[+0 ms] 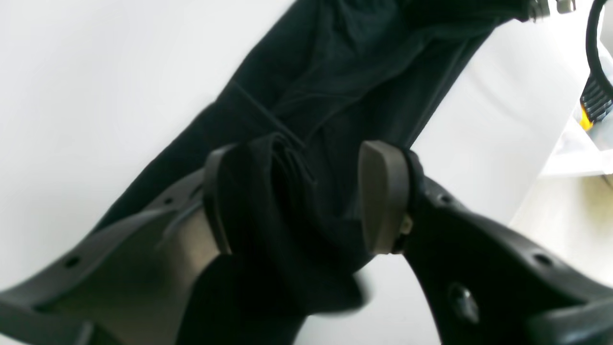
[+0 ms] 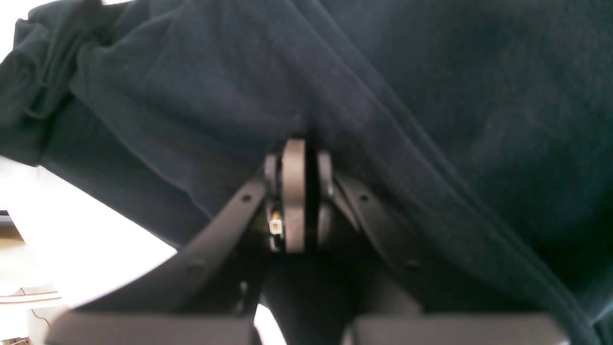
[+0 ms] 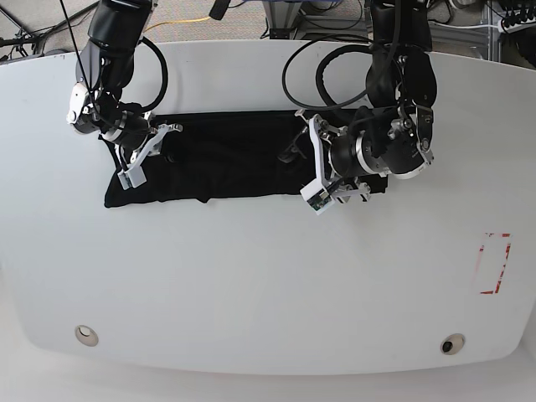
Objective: Fold the T-shirt properly
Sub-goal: 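Carry the left gripper's strip end toward the right gripper, folding it over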
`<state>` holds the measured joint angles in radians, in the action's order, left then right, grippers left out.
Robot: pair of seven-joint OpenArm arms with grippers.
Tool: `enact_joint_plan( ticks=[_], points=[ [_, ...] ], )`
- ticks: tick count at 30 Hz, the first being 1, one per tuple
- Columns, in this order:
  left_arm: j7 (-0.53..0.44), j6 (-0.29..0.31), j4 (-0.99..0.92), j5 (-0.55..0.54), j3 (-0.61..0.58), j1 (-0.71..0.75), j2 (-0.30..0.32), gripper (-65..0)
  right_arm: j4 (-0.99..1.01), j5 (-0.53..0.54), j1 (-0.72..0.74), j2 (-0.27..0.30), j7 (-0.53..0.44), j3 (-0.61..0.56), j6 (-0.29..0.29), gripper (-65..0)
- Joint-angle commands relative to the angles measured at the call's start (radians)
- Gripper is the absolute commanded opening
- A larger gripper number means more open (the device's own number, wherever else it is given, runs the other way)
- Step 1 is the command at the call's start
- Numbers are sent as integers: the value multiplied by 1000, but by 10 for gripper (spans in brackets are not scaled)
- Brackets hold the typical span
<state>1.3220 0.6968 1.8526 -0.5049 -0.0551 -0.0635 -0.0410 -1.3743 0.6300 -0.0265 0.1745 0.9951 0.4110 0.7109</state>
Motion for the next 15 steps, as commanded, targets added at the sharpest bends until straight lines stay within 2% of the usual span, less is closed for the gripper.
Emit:
enact_joint_plan(
  ticks=[1, 3, 7, 10, 15],
  points=[
    [37, 1, 45, -16, 7, -52, -20, -307, -1, -63, 9, 4, 58, -4, -13, -617],
    [74, 1, 72, -57, 11, -58, -43, -307, -1, -63, 9, 4, 58, -4, -13, -617],
    [74, 1, 103, -125, 60, -65, -41, -311, -1, -63, 12, 6, 58, -4, -13, -617],
    [74, 1, 95, -82, 131, -72, -18, -311, -3, -63, 30, 3, 58, -4, -13, -617],
    [37, 1, 88, 10, 140, -20, 62, -311, -34, -51, 49, 3, 72, 2, -13, -617]
  ],
)
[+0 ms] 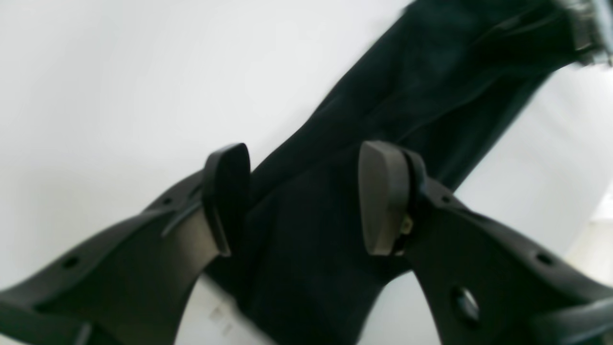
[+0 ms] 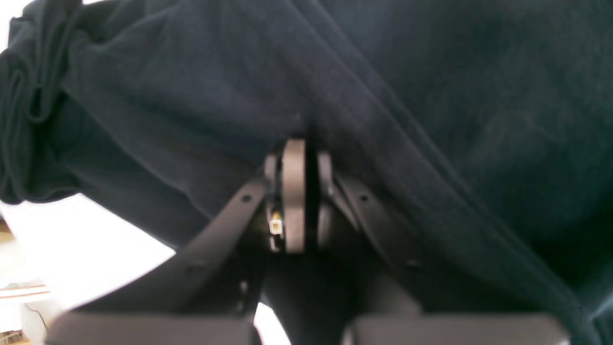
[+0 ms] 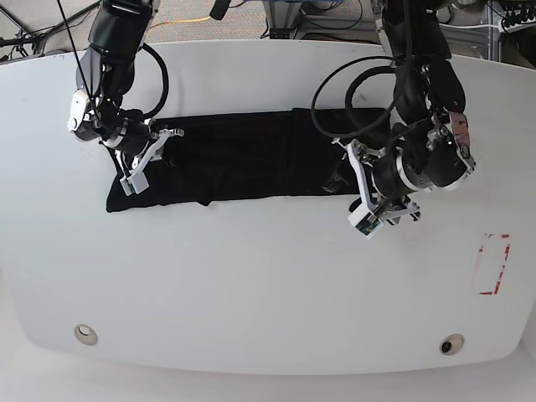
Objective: Fold the T-shirt properly
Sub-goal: 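Carry the left gripper's strip end toward the right gripper, folding it over, then release and regrasp the folded strip ends with both grippers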
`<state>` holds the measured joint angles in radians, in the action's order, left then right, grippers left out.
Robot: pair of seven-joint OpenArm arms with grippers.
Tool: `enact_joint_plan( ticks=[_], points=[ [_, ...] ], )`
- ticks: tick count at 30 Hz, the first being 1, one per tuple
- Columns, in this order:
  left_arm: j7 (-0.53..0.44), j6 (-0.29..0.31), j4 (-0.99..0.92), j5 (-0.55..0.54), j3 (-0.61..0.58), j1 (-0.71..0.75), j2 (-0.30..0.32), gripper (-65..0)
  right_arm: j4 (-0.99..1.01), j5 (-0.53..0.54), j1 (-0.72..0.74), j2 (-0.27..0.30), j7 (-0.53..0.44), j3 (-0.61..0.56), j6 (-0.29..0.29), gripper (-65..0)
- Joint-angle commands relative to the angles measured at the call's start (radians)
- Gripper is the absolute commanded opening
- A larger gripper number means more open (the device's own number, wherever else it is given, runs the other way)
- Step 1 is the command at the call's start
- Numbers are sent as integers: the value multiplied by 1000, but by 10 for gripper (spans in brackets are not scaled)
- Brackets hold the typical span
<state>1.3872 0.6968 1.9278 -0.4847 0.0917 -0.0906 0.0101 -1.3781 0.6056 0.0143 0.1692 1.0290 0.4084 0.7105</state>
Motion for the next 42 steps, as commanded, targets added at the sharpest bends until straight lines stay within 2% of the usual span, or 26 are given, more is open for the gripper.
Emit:
enact_joint_plan(
  ticks=[1, 7, 10, 15, 16, 18, 21, 26, 34, 39, 42],
  points=[
    [-35, 1, 12, 4, -5, 27, 29, -311, -53, -14, 8, 8, 50, 7, -12, -617],
    [-138, 1, -27, 86, -2, 102, 124, -313, -128, 63, 80, 11, 132, 7, -12, -601],
    [-180, 1, -84, 116, -2, 148, 156, -313, -131, 101, 108, 13, 195, 10, -12, -472],
    [-271, 1, -247, 169, 0, 165, 178, -313, -131, 173, 126, 17, 216, 113, -12, -166],
    [-285, 1, -264, 174, 0, 167, 186, -313, -131, 184, 131, 17, 218, 128, -12, -124],
    [-312, 1, -296, 183, 0, 167, 202, -313, -126, 211, 140, 39, 236, 169, -12, -5],
    [-314, 1, -314, 183, -2, 162, 201, -313, -91, 228, 163, 68, 244, 226, -12, 0],
    [-311, 1, -302, 183, -5, 162, 199, -313, 22, 225, 207, 157, 281, 310, -12, 0],
    [-311, 1, -307, 179, -7, 139, 179, -313, 283, 228, 257, 295, 248, 332, -12, 0],
    [-311, 1, -308, 183, -4, 119, 163, -313, 312, 222, 244, 301, 239, 332, -12, 0],
    [-311, 1, -304, 179, -4, 117, 161, -313, 312, 225, 221, 270, 236, 330, -12, 0]
  ],
)
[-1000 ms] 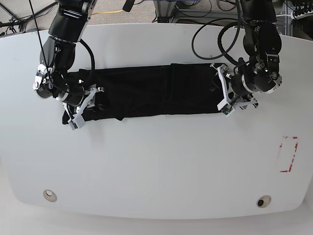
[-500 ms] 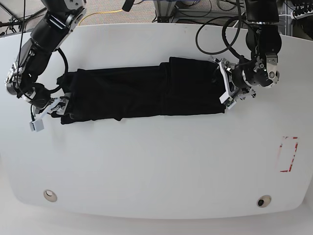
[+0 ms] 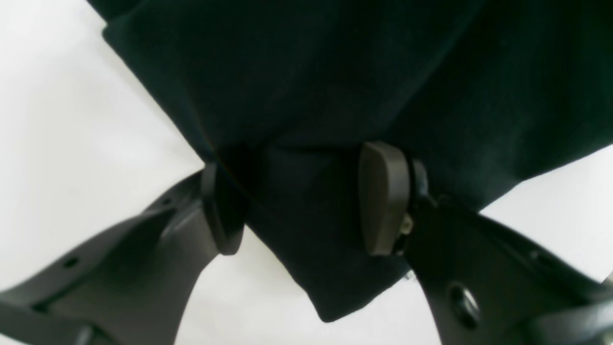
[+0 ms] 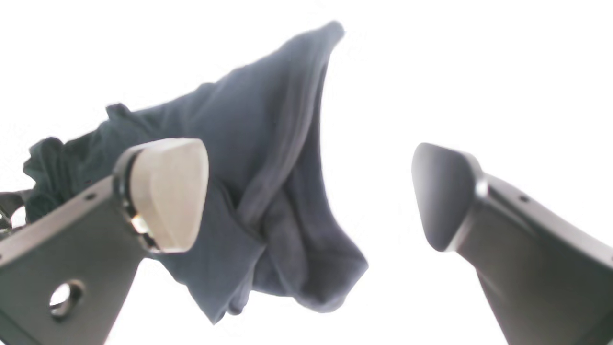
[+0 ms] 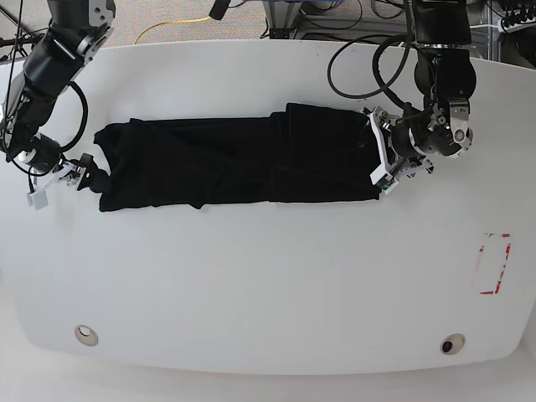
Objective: Fold the T-shirt properly
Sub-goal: 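Release and regrasp the folded strip ends with both grippers, then lift the folded shirt with both grippers and push its ends together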
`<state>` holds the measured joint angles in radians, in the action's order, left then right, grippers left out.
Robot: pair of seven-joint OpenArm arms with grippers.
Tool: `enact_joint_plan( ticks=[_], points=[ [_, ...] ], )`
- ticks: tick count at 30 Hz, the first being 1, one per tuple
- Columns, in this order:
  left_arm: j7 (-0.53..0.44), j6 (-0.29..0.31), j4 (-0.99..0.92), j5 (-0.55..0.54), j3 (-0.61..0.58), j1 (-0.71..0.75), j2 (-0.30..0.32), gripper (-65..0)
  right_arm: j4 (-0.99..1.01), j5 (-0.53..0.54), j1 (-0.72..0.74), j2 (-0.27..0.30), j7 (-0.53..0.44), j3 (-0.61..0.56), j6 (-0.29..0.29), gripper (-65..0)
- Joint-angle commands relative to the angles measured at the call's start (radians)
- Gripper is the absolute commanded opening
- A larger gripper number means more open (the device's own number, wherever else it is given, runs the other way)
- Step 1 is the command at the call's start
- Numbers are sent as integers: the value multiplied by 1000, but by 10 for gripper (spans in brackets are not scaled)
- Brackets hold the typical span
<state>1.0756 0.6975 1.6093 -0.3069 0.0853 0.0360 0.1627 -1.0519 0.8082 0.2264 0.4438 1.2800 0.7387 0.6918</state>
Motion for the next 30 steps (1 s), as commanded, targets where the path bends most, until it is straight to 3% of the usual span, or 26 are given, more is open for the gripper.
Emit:
enact_joint_plan(
  ticks=[1, 9, 16, 25, 30],
  points=[
    [2, 1, 18, -1, 1, -9, 7, -313, -14, 26, 0, -15, -12, 0, 6, 0],
    [70, 1, 24, -1, 9, -63, -18, -313, -20, 24, -60, -98, -13, -1, 6, 0],
    [73, 1, 18, 1, 32, -95, -44, -313, -23, 26, -74, -152, -4, -17, 6, 0],
    [74, 1, 21, -1, 31, -100, -50, -313, -187, 26, -98, -218, 7, -100, 6, -5],
    [74, 1, 18, 1, 32, -100, -76, -313, -186, 18, -106, -233, 5, -98, 6, -168]
  ],
)
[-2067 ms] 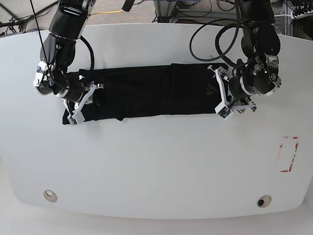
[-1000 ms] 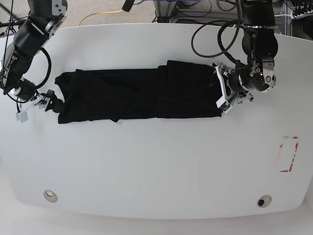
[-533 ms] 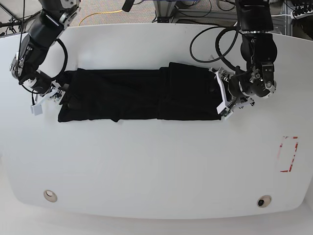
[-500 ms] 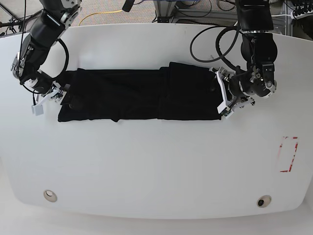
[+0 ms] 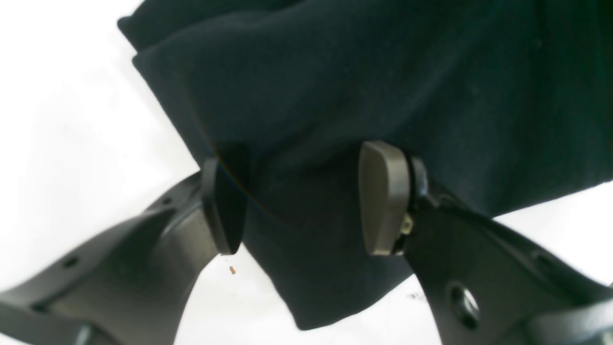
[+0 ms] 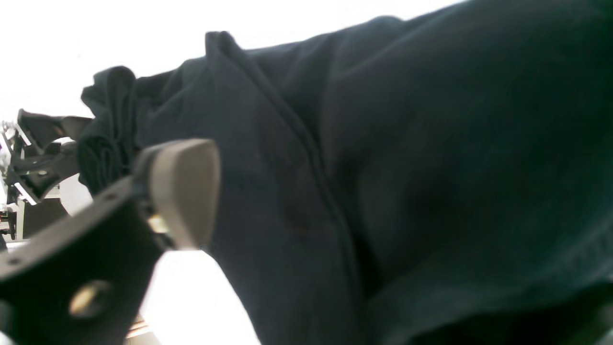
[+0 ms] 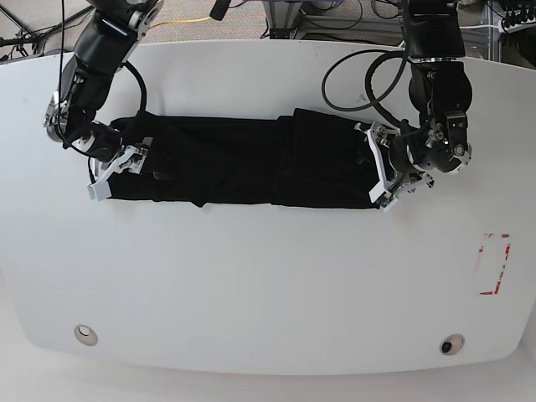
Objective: Fold the T-shirt properly
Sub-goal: 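Lift the folded shirt with both grippers and push its ends together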
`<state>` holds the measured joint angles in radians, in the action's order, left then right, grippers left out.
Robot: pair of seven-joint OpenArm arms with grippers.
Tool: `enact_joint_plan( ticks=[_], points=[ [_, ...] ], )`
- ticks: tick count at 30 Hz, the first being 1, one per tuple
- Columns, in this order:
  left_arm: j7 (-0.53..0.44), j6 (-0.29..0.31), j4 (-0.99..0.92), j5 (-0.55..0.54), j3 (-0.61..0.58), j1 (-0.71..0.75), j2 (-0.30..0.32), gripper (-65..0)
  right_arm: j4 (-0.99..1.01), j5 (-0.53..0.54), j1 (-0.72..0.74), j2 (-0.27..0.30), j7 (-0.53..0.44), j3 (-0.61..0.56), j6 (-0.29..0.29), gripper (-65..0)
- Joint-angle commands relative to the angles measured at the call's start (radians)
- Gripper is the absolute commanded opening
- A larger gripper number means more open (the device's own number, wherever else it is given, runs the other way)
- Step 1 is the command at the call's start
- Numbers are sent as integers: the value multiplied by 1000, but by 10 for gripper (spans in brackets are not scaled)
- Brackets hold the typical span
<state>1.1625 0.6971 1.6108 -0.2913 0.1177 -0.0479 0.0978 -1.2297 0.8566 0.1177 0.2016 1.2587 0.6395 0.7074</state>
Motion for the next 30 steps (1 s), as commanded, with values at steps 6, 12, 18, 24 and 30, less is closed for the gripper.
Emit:
enact_joint_plan(
  ticks=[6, 12, 18, 24, 30],
  points=[
    [-13, 1, 16, -15, 0, -16, -13, -313, -12, -30, 3, 5, 22, 1, -9, -617],
    [-13, 1, 16, -15, 0, -16, -13, -313, -88, -29, -16, 12, 28, 6, -9, -650],
    [-13, 1, 15, -9, -2, -46, -53, -313, -284, -23, -40, 14, 63, 0, -36, -650],
    [-13, 1, -28, -13, -5, -63, -123, -308, -414, -17, -40, 9, 83, -2, -47, -650],
    [-13, 1, -140, -12, -5, -122, -198, -311, -459, 141, -31, 11, 91, -4, -52, -650]
  ],
)
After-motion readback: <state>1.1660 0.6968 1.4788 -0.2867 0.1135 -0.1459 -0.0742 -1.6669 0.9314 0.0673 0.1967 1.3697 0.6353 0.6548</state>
